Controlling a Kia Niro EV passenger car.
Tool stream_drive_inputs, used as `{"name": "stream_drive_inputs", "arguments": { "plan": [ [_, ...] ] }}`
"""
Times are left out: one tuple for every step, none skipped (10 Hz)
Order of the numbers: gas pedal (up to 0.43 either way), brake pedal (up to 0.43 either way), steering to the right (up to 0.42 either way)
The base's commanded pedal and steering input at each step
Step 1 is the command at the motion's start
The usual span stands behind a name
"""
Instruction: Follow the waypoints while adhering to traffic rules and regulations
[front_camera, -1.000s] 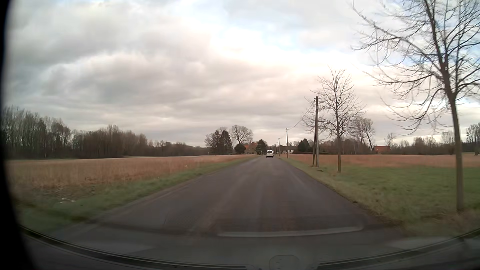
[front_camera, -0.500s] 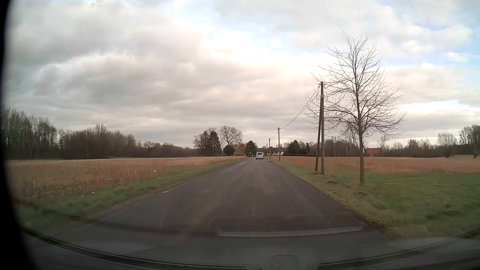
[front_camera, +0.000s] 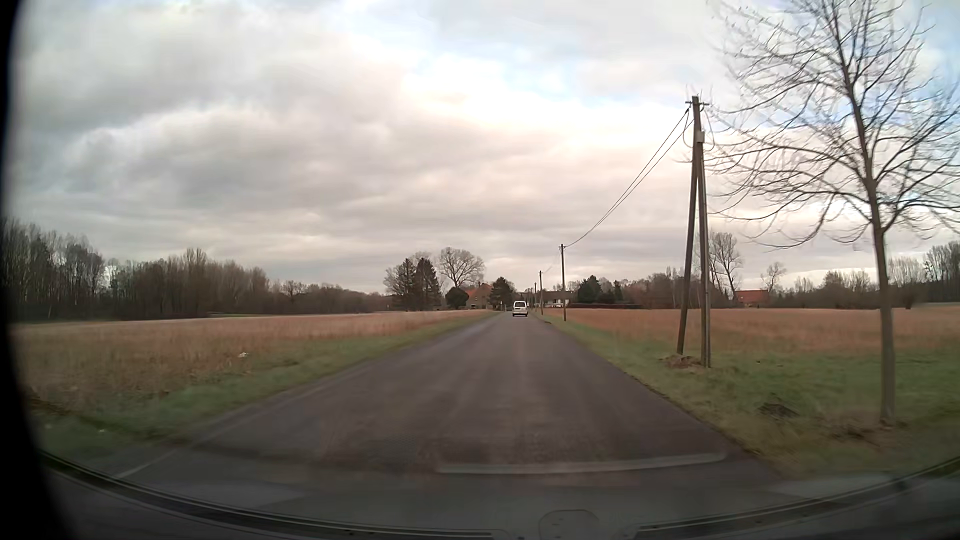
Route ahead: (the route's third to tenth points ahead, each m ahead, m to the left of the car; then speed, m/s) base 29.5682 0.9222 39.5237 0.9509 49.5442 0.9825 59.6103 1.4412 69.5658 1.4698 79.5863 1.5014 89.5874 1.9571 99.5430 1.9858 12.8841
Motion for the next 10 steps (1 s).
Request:
{"name": "stream_drive_inputs", "arguments": {
  "plan": [
    [0.220, 0.000, 0.001],
    [0.220, 0.000, 0.001],
    [0.220, 0.000, 0.001],
    [0.220, 0.000, 0.001],
    [0.209, 0.000, 0.001],
    [0.189, 0.000, 0.001],
    [0.169, 0.000, 0.001],
    [0.157, 0.000, 0.002],
    [0.157, 0.000, 0.002],
    [0.157, 0.000, 0.002]
  ]
}}
